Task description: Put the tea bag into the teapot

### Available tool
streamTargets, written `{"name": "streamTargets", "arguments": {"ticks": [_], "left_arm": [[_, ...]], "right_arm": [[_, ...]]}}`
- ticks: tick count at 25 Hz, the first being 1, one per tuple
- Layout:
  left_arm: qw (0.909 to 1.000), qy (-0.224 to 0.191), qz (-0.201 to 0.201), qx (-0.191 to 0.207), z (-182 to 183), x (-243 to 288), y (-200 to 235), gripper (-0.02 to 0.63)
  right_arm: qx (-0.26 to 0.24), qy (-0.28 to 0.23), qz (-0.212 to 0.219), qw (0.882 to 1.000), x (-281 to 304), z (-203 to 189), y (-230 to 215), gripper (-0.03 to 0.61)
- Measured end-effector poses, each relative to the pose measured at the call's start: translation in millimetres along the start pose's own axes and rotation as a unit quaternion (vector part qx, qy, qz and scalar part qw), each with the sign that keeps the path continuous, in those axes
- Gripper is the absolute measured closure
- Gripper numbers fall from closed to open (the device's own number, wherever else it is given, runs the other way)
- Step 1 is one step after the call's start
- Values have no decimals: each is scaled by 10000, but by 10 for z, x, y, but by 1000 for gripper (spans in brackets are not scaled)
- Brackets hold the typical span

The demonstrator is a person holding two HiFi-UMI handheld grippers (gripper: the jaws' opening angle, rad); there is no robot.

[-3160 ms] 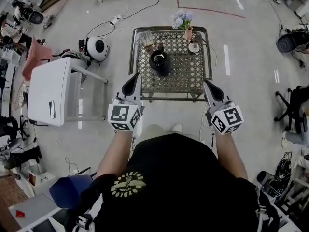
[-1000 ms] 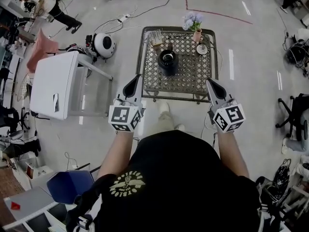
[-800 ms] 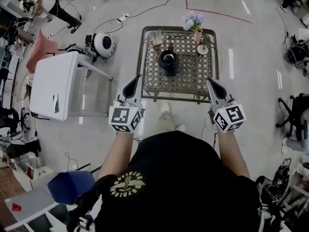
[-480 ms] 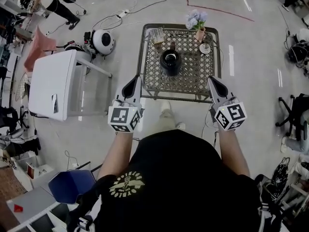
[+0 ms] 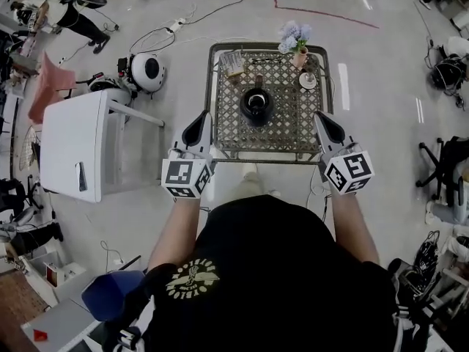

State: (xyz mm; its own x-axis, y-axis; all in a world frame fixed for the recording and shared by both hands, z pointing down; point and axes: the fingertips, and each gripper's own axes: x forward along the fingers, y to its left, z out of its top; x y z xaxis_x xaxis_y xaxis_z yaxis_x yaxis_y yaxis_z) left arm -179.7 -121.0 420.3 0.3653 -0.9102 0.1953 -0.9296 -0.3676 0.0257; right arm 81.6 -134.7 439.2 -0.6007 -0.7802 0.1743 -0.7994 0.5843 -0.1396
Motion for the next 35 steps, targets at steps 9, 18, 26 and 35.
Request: {"name": "streamTargets", "arguments": {"ticks": [9,18,26,35], "left_arm": [[9993,54,-369,52,97,587,193,618],[9968,117,-793,-60,38,1098,337,618],[9938,-9,-1095,-205,22,1369,382,618],[9922,255,-1206,-203,-136,1426,298,618]], "right_arm": [[102,80,-314,9994,337,23,-275,569],[129,348,-586,9976,620,-69,-402,569],[-131,434,-839,9954,700,40,-450,569],[-57,663,-525,9964,785,-147,-364,566]]}}
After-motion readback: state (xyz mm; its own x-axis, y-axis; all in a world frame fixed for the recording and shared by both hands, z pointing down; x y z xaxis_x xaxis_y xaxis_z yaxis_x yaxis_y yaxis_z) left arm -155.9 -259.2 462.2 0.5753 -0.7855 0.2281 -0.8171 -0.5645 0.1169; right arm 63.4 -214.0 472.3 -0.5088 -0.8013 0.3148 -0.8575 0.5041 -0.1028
